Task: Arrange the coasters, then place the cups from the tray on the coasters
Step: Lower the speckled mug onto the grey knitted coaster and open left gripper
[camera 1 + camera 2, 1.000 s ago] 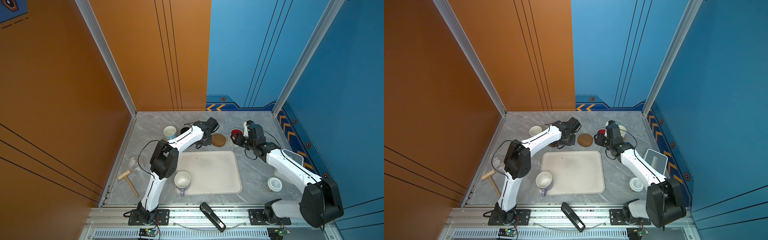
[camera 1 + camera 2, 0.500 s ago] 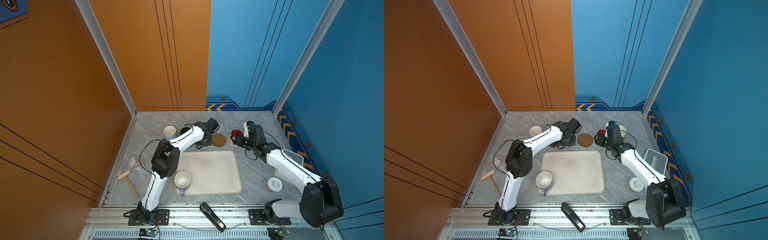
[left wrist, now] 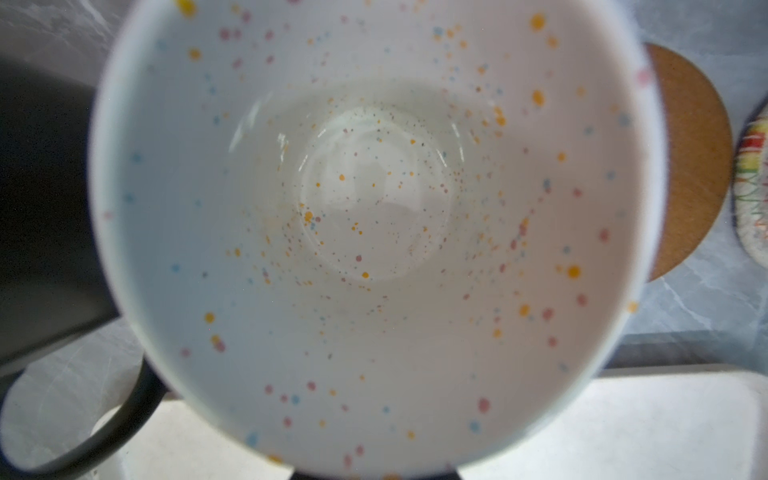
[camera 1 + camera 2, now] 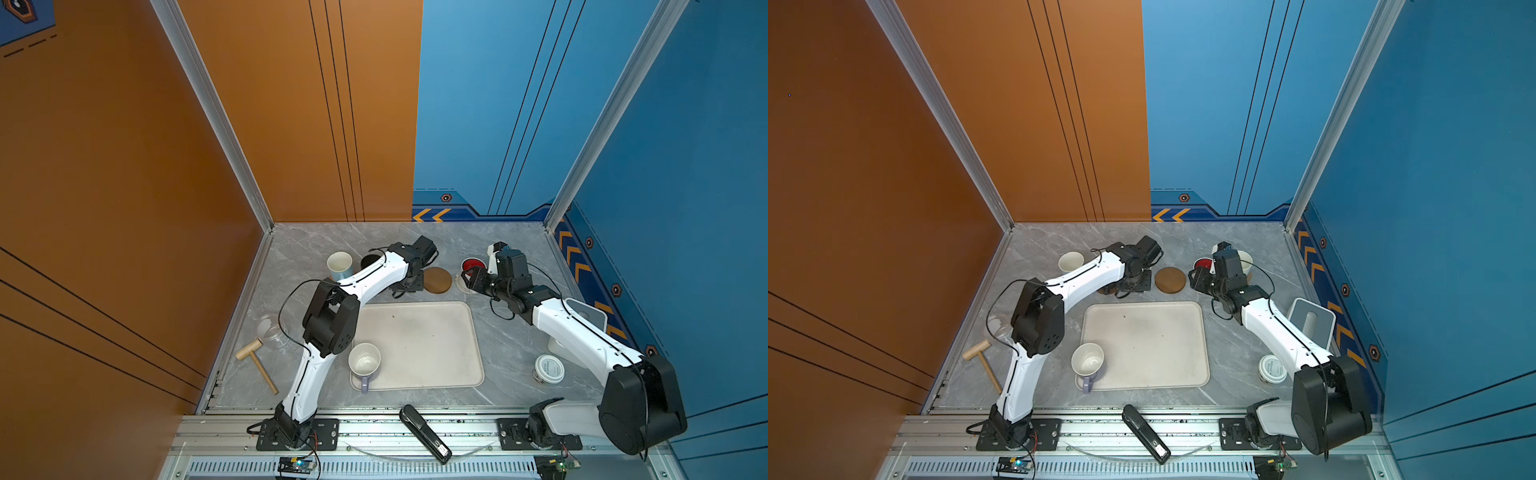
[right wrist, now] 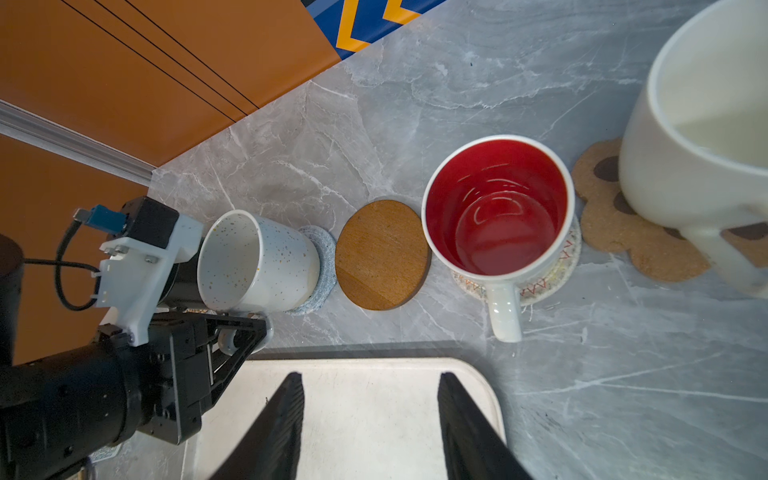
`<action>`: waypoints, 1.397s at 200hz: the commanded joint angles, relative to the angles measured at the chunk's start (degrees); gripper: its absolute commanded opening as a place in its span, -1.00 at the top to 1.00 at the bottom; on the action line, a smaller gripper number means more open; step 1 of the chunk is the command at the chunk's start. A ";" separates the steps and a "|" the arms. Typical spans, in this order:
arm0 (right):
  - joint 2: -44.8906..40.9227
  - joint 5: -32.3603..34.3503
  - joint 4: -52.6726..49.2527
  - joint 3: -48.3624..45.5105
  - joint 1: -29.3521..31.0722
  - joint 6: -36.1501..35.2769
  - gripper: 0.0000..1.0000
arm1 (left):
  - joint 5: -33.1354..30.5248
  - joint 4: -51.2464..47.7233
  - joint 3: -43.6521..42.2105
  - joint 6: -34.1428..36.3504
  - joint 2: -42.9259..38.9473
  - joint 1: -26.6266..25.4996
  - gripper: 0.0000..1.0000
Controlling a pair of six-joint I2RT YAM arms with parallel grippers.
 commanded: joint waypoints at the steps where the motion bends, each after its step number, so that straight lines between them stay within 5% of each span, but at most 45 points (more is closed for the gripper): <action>1: 0.70 -0.52 1.27 -0.67 -0.44 0.58 -0.01 | 0.22 0.79 2.87 -0.34 -0.62 0.47 0.80; 41: 0.62 -0.67 1.20 -0.76 -0.59 0.58 -0.01 | 0.49 0.68 2.89 0.03 -0.79 0.48 0.61; 146: 0.47 -0.65 1.16 -0.99 -0.74 0.58 -0.01 | 0.20 0.73 2.50 0.04 -0.79 0.62 0.58; 279: 0.83 -0.85 1.39 -0.90 -0.88 0.58 -0.01 | 1.07 0.70 1.39 0.14 -2.15 0.56 0.16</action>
